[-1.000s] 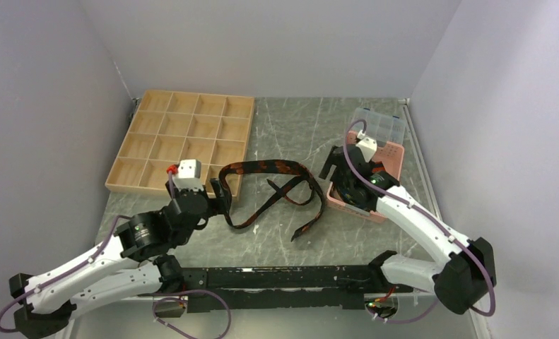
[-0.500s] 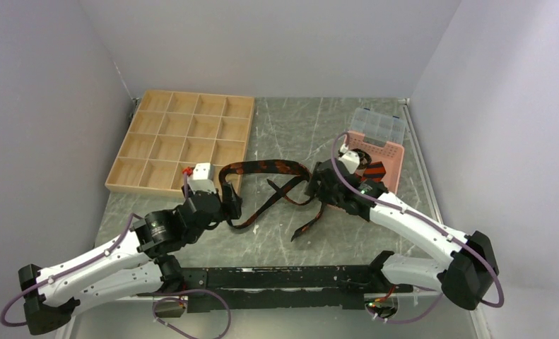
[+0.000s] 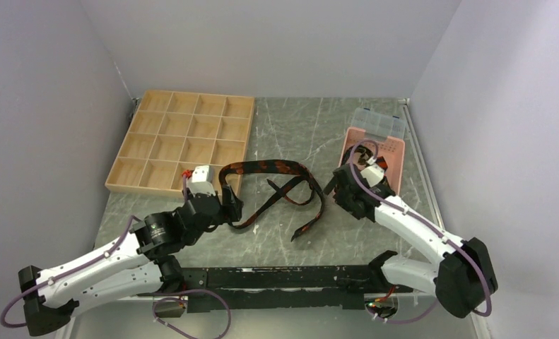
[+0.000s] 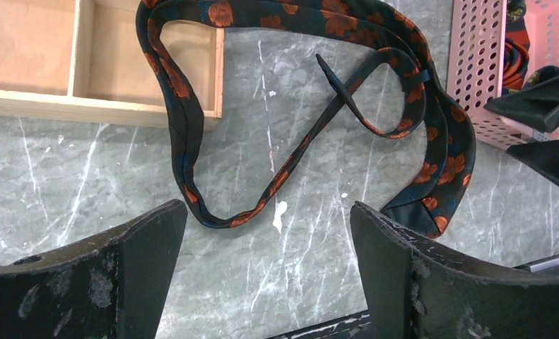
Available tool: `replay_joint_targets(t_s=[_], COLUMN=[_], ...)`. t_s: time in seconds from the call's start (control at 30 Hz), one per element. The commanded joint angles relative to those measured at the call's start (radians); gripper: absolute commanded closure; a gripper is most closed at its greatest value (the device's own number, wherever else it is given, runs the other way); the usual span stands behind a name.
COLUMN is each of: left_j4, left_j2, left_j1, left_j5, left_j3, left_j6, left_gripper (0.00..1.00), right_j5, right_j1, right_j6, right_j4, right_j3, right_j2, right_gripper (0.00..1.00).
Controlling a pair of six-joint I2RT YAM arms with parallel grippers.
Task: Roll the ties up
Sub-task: Move the bin to the corner of the board.
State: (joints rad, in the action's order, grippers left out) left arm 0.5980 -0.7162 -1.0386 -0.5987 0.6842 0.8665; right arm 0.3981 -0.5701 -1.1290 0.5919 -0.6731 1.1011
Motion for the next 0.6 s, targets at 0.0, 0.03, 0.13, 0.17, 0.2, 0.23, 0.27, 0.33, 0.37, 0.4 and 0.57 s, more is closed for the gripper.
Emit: replay_joint_targets(t_s=[0.0,0.03,0.13,0.17,0.2,0.23,0.27,0.33,0.37,0.4,0.57], left_j4=[-0.003,-0.005,0.005,0.011,0.019,0.027,0.037,0.051,0.058,0.066,0.108], left_j2=[0.028,0.029,0.027,0.027,0.026,0.027,0.03,0.04,0.048,0.055,0.098], left_j1=[-0.004,-0.004,-0.004,-0.003,-0.004,-0.004,-0.004,-0.004,-0.003,-0.004,-0.003], left_j5=[0.006,0.007,0.005,0.004,0.002,-0.002,-0.005,-0.01,-0.014,-0.016,-0.04], left_j3=[-0.004,-0.005,0.002,0.005,0.009,0.013,0.016,0.018,0.018,0.018,0.013], left_j6=[0.027,0.024,0.017,0.015,0.012,0.011,0.011,0.012,0.013,0.014,0.024], left_gripper=[0.07,0.07,0.07,0.07,0.07,0.07,0.07,0.07,0.07,0.07,0.07], right_j5=[0.034,0.033,0.022,0.028,0.028,0.015,-0.001,-0.008,-0.005,-0.007,-0.001], right_j1=[0.137,0.168,0.257,0.276,0.295,0.326,0.345,0.365,0.374,0.387,0.471], right_j6=[0.068,0.078,0.106,0.113,0.12,0.127,0.129,0.135,0.136,0.137,0.154], right_j4=[-0.082,-0.096,-0.135,-0.149,-0.172,-0.189,-0.2,-0.208,-0.208,-0.21,-0.24], right_j3=[0.004,0.004,-0.011,-0.018,-0.022,-0.03,-0.041,-0.074,-0.088,-0.098,-0.121], right_j2=[0.01,0.021,0.059,0.071,0.087,0.108,0.133,0.188,0.216,0.238,0.289], right_gripper=[0.03,0.03,0.03,0.03,0.03,0.03,0.03,0.03,0.03,0.04,0.03])
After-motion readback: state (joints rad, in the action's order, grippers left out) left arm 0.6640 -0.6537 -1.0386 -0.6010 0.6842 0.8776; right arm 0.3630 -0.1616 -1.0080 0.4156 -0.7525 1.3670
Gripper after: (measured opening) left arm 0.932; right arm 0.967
